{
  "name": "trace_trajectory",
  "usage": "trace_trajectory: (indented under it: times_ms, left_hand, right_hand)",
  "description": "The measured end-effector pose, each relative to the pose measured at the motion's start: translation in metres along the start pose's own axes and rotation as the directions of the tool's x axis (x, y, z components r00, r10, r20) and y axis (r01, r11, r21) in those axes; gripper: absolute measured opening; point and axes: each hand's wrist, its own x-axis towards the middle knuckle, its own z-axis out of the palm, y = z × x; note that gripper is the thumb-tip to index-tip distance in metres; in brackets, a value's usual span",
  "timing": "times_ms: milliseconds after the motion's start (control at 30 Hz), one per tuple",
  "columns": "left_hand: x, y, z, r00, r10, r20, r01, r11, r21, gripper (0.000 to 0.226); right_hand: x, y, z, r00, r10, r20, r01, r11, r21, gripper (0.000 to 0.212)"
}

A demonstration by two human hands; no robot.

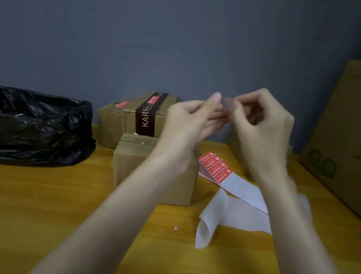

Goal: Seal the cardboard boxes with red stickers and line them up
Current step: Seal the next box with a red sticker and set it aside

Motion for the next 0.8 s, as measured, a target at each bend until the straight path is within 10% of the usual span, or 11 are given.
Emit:
trace_trajectory:
  times_ms: [300, 800]
  left_hand:
    - [0.006, 0.02, -0.031, 0.996, 0.065, -0.063, -0.055, 0.987, 0.153, 0.008]
    - [0.0, 0.036, -0.1, 0.996, -0.033, -0.081, 0.064, 0.907, 0.416, 0.006]
  right_hand:
    - [-0.013, -0.009, 0.02, 0.97, -0.18, 0.161, 0.184, 0.983, -0.012, 0.01]
    - [-0.017, -0.022, 0.033, 0.882, 0.355, 0.309, -0.419, 0.891, 0.172, 0.018]
